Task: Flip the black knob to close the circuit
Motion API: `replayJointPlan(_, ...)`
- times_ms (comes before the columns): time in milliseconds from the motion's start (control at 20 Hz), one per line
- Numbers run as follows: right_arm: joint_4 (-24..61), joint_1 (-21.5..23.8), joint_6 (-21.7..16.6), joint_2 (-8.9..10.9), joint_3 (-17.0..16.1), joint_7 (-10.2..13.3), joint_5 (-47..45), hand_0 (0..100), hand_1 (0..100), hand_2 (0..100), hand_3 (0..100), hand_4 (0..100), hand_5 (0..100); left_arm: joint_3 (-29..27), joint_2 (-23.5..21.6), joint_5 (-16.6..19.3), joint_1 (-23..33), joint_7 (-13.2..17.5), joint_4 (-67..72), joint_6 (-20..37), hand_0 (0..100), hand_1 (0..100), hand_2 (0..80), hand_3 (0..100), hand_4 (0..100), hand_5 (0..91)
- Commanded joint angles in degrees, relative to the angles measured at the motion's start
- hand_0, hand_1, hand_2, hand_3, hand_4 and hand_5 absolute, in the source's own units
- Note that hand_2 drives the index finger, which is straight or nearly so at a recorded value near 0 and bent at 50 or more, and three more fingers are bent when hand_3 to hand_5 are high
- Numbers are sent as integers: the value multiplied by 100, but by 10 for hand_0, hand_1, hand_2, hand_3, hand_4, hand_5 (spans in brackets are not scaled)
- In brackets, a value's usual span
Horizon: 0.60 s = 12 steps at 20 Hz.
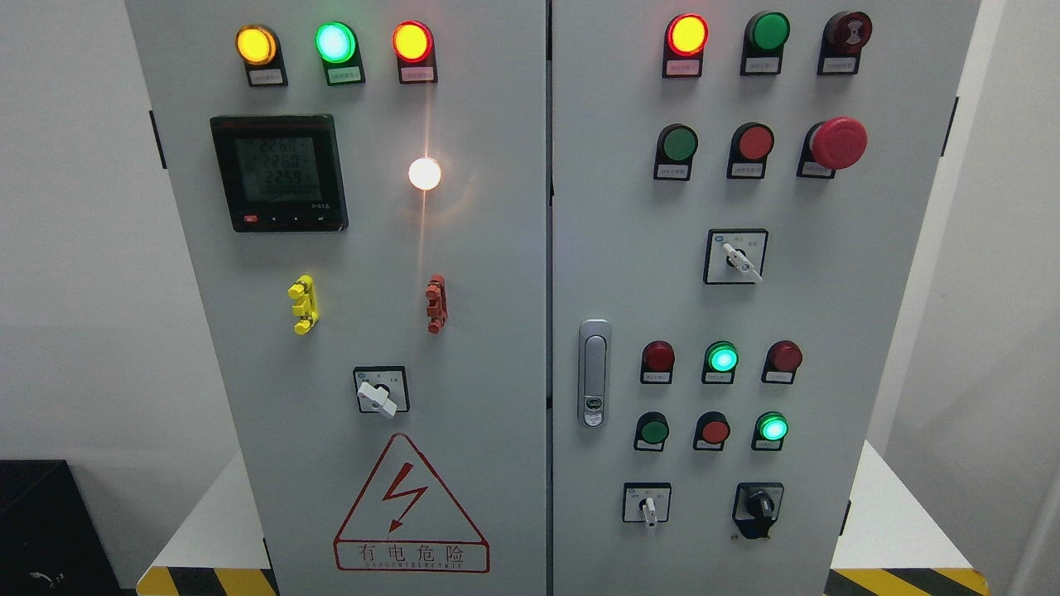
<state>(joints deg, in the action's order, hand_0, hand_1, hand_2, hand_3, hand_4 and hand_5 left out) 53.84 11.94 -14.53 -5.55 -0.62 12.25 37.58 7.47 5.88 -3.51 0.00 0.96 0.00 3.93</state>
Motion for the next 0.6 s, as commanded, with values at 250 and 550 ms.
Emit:
replayJointPlan(250,2744,54,47,-87,-737,-12,1866,0,0,874,1000,884,896,0,1,0,123,1,-132,2,120,556,0,0,0,0)
replayJointPlan(550,3333,1,267,-87,-746,15,2306,0,0,877,1000,891,908,0,1,0,123,1,-132,2,120,556,0,0,0,0)
